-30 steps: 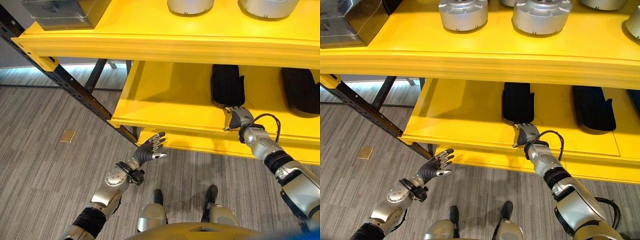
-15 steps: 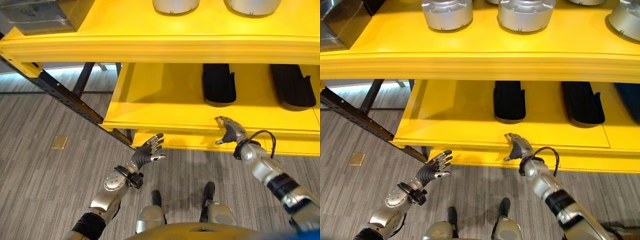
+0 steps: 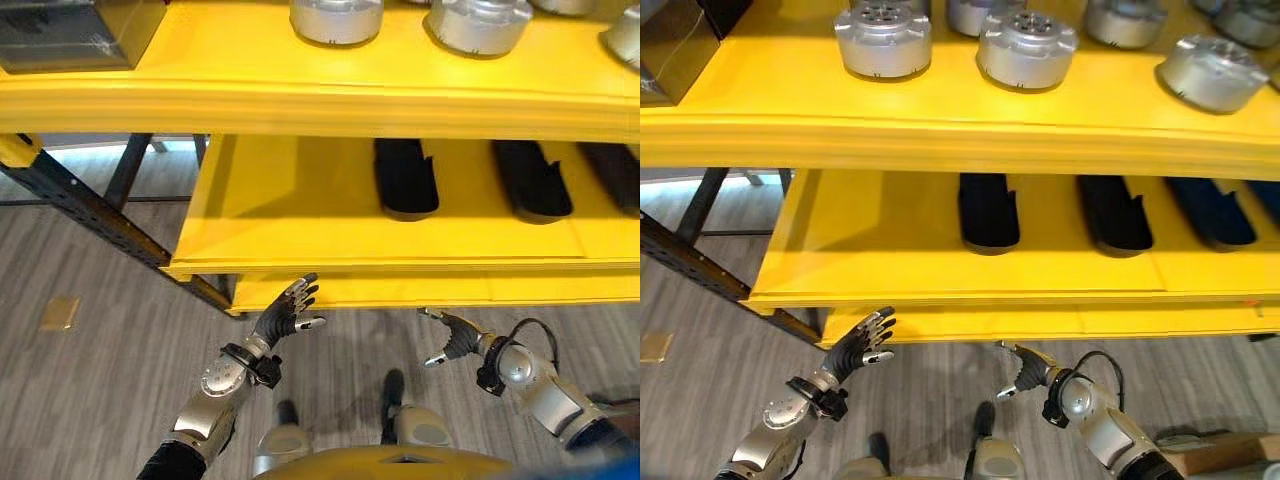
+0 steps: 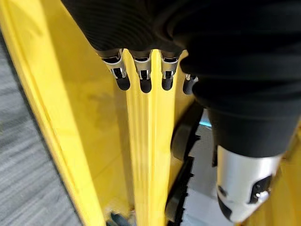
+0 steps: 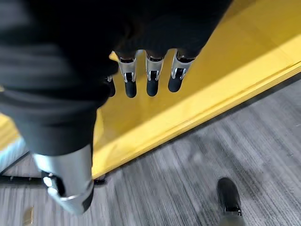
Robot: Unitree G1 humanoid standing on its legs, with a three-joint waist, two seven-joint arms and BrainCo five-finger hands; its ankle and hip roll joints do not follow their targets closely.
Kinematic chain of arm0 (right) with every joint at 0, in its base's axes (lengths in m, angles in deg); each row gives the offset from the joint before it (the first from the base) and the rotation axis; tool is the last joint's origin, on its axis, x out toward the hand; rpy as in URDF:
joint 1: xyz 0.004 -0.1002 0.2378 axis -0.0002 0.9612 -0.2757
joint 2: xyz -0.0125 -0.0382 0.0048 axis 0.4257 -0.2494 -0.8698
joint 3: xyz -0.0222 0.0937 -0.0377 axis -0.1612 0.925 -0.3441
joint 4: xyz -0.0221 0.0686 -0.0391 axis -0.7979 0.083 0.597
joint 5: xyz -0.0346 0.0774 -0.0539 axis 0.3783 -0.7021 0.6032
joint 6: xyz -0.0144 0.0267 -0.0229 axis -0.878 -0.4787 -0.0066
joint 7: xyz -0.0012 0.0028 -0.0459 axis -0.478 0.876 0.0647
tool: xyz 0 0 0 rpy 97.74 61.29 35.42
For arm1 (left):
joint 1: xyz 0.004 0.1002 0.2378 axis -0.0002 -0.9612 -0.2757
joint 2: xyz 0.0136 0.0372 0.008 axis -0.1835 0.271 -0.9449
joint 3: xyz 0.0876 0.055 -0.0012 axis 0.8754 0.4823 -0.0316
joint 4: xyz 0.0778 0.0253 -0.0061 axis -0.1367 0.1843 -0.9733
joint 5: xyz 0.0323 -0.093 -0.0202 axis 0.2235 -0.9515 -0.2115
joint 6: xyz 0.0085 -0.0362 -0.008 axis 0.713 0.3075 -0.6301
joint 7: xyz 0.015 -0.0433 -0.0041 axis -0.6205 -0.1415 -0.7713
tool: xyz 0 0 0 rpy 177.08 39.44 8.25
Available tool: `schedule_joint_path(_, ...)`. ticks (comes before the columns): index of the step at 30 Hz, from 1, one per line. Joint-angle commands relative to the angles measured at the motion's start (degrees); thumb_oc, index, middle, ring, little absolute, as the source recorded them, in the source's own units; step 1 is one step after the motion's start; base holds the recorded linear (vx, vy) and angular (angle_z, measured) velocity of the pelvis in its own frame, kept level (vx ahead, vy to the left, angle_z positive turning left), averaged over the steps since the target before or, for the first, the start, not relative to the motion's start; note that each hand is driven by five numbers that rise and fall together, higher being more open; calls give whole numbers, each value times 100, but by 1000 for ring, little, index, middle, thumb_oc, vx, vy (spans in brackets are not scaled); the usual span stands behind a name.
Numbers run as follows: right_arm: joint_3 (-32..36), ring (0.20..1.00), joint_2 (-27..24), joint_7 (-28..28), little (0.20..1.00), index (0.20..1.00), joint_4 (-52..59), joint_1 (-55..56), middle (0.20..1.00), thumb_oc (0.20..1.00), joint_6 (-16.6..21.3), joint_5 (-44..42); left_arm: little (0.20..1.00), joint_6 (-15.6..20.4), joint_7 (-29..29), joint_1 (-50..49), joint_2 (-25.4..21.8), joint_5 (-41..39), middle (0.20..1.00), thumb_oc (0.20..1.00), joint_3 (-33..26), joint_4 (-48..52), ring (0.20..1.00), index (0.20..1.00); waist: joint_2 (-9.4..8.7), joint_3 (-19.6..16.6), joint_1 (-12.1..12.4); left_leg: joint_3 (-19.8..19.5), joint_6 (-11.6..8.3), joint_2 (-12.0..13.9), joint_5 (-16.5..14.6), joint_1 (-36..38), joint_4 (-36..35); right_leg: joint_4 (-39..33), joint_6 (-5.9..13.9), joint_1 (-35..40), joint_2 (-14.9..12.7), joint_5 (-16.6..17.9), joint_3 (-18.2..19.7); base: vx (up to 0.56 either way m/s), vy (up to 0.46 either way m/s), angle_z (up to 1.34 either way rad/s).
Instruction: Move parts from the plastic box to the shelf.
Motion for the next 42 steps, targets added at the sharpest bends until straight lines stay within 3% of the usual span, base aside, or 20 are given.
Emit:
schedule_joint_path(1,543,1000,553,1486,1000,1000,-289,0,1000,1000,411,-2850,1000,444,-240,130,-39,263,1000,1000,18,53,1000,1000,-104,-91,-98,332,253,-175,239,5,45,166,648,239,-272,186,263,-87,515,-1)
schedule_joint_path(4,805,1000,1018,1895,1000,1000,-626,183,1000,1000,409,-3359,1000,532,-218,179,9,380,1000,1000,43,-61,1000,1000,-145,-18,-200,515,246,-183,203,39,45,123,787,55,-344,406,225,-123,269,-19)
schedule_joint_path(6,1010,1000,1337,2131,1000,1000,-975,315,1000,1000,427,-3255,1000,601,-190,240,46,560,1000,1000,57,-176,1000,1000,-162,44,-289,678,243,-175,177,57,45,91,907,-131,-447,613,218,-157,140,-60)
schedule_joint_path(9,1260,1000,1641,2110,1000,1000,-1429,451,1000,1000,442,-3175,1000,844,-3,183,48,603,1000,1000,55,-300,1000,1000,-74,111,-346,1112,187,-107,88,221,45,440,1007,-275,-641,724,-182,-152,125,-46)
schedule_joint_path(11,1416,1000,1706,2210,1000,1000,-1591,443,1000,1000,479,-3140,1000,874,80,134,-21,419,1000,1000,6,-268,1000,1000,-16,68,-330,1331,283,-143,91,212,60,866,953,-281,-748,632,-304,-184,77,-94)
schedule_joint_path(12,1547,1000,1714,2185,1000,1000,-1720,382,1000,1000,507,-3137,1000,829,131,193,-70,272,1000,1000,-8,-306,1000,1000,53,34,-335,1367,434,-179,84,130,103,1459,824,-247,-782,432,-202,-147,43,-60)
schedule_joint_path(16,1567,1000,1773,2270,1000,1000,-1902,159,1000,1000,545,-3383,1000,816,241,331,-16,173,1000,1000,60,-442,1000,1000,177,10,-211,1515,592,-98,-23,-101,355,2338,519,-133,-885,-57,-305,-153,-31,-52)
schedule_joint_path(18,1539,1000,1761,2290,1000,1000,-1957,36,1000,1000,536,-3401,1000,786,238,352,21,152,1000,1000,52,-438,1000,1000,187,-11,-138,1611,588,-50,-10,-173,407,2324,447,27,-845,-295,-415,-155,-152,-71)
schedule_joint_path(20,1430,1000,1721,2289,1000,1000,-1979,-184,1000,1000,485,-3333,1000,744,371,388,69,75,1000,1000,55,-384,1000,1000,182,-32,-61,1887,472,120,96,-284,505,1936,328,240,-716,-605,-712,-124,-241,-98)
schedule_joint_path(21,1352,1000,1678,2334,1000,1000,-1955,-283,1000,1000,460,-3273,1000,724,434,366,119,94,1000,1000,16,-368,1000,1000,132,-40,0,2158,337,323,217,-413,647,1528,281,484,-595,-721,-992,-63,-333,-51)
schedule_joint_path(24,1301,1000,1580,2446,1000,1000,-1823,-298,1000,1000,330,-3220,1000,703,434,286,205,154,1000,1000,-50,-359,1000,1000,59,-72,55,2366,189,507,364,-536,771,914,311,775,-423,-650,-1174,-48,-322,-85)
schedule_joint_path(28,1385,1000,1399,2757,1000,1000,-1618,-154,1000,1000,254,-3273,1000,692,233,195,245,50,1000,1000,-107,-238,1000,1000,40,-102,-109,2435,78,570,498,-542,726,572,264,766,-239,-554,-1084,-44,-246,-66)
schedule_joint_path(30,1636,1000,1351,3141,1000,1000,-1729,-21,1000,1000,400,-3305,1000,691,11,163,262,35,1000,1000,-104,-233,1000,1000,50,-89,-318,2445,42,557,520,-438,641,527,189,655,-145,-496,-993,-58,-421,-69)
schedule_joint_path(32,1706,1000,1334,3272,1000,1000,-1771,5,1000,1000,443,-3270,1000,677,-39,162,267,41,1000,1000,-93,-225,1000,1000,54,-86,-375,2462,30,579,525,-413,630,533,151,621,-113,-505,-967,-18,-282,-21)
schedule_joint_path(37,2122,1000,1148,3782,1000,1000,-1840,191,1000,1000,704,-2952,1000,560,172,286,310,-75,1000,1000,56,-40,1000,1000,83,-116,-711,2535,-181,830,767,-331,638,492,-97,530,205,-627,-798,11,-354,-15)
schedule_joint_path(39,2236,1000,1008,3880,1000,1000,-1896,154,1000,1000,813,-2937,1000,584,272,420,344,-42,1000,1000,144,-72,1000,1000,114,-160,-804,2363,-349,942,964,-324,704,444,-210,482,383,-677,-599,37,-332,-67)
schedule_joint_path(42,2272,1000,938,3779,1000,1000,-1882,147,1000,1000,895,-2845,1000,625,386,459,391,-41,1000,1000,186,-73,1000,1000,137,-200,-815,1999,-424,956,1021,-335,720,447,-247,408,457,-684,-372,72,-213,-113)
